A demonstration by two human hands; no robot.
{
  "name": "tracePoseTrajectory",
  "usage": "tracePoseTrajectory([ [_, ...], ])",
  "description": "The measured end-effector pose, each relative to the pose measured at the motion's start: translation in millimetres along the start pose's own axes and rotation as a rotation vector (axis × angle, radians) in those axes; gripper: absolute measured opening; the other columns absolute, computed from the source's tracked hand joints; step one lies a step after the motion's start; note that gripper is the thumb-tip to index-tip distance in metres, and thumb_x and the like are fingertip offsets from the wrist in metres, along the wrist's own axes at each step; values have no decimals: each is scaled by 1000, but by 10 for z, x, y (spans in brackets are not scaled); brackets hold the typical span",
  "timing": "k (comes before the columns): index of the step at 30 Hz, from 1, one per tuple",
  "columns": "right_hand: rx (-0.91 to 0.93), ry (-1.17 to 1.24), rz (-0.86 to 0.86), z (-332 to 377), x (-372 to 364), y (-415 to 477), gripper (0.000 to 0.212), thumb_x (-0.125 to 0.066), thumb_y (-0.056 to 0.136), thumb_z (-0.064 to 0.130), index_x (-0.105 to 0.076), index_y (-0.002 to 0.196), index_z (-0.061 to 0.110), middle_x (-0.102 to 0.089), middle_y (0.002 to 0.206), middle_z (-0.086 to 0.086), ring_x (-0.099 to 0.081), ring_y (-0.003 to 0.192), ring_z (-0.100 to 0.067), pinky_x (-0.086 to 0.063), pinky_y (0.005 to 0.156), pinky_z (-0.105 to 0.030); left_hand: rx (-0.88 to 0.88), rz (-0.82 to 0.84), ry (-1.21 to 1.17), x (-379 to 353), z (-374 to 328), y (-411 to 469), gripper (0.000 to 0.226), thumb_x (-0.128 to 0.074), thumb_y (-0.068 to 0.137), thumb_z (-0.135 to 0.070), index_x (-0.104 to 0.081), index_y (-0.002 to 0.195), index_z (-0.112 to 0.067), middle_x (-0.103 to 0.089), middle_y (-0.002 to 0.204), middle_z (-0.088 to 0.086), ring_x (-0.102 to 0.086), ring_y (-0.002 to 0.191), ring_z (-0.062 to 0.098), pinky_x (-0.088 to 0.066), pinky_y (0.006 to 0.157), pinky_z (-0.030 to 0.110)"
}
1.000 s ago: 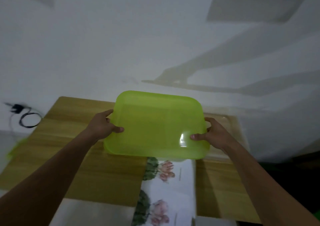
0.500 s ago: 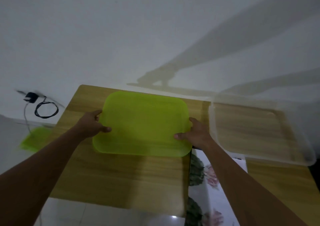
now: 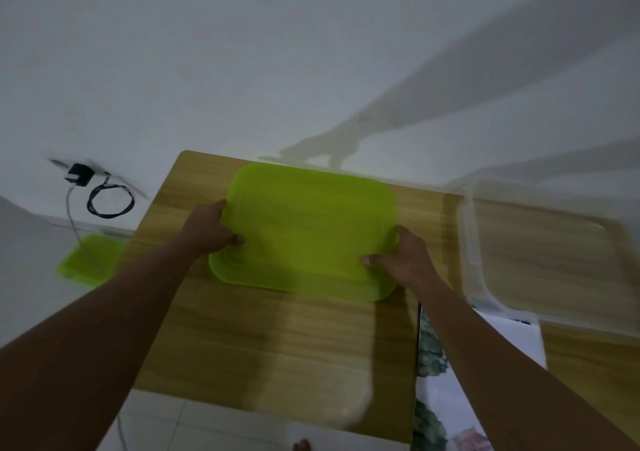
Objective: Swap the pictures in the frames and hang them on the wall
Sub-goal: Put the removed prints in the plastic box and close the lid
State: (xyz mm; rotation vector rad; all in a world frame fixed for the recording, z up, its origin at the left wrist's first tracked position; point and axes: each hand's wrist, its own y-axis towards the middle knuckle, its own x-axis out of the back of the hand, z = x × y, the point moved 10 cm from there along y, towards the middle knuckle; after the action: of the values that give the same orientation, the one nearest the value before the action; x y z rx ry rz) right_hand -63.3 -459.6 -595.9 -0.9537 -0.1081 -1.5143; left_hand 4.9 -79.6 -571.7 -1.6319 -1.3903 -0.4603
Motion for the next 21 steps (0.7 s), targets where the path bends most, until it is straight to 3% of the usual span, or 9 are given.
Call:
tracePoseTrajectory([
  [5,28,-33,-46,190,202,-231,75,-80,79,37,-48,139,7,-59,133,-11,-60,114,-28,-47,80,-27,-29,-129,86,46,-76,-176,62,-78,76,-28,-52,127,-4,-54,120,24,-54,108,41,-48,85,46],
  [8,25,-64,-47,134,371,-434,73,-71,88,37,-40,146,5,-54,140,-12,-55,122,-26,-44,86,-27,-82,-263,71,-26,-395,-497,62,-73,82,-25,-49,132,1,-53,124,25,-55,109,41,-44,91,46],
  [11,27,-101,-34,9,524,-706,68,-67,90,40,-44,143,6,-52,141,-11,-53,124,-25,-41,91,-26,-172,-302,-35,-283,-817,-899,58,-74,81,-23,-55,129,2,-61,121,22,-60,108,37,-44,95,42],
  [16,-8,-195,-17,-442,864,-1247,49,-65,91,35,-56,126,2,-62,125,-13,-59,113,-29,-46,89,-32,-315,-200,-105,-1047,-1464,-1654,44,-77,79,-23,-66,112,2,-71,100,17,-67,93,32,-49,86,37],
  [21,-101,-234,-35,-1212,1228,-1684,50,-65,90,35,-56,126,0,-62,125,-14,-58,115,-27,-47,93,-34,-266,10,-80,-1968,-1696,-2208,50,-75,80,-29,-63,121,-4,-69,113,14,-65,107,26,-49,91,33],
])
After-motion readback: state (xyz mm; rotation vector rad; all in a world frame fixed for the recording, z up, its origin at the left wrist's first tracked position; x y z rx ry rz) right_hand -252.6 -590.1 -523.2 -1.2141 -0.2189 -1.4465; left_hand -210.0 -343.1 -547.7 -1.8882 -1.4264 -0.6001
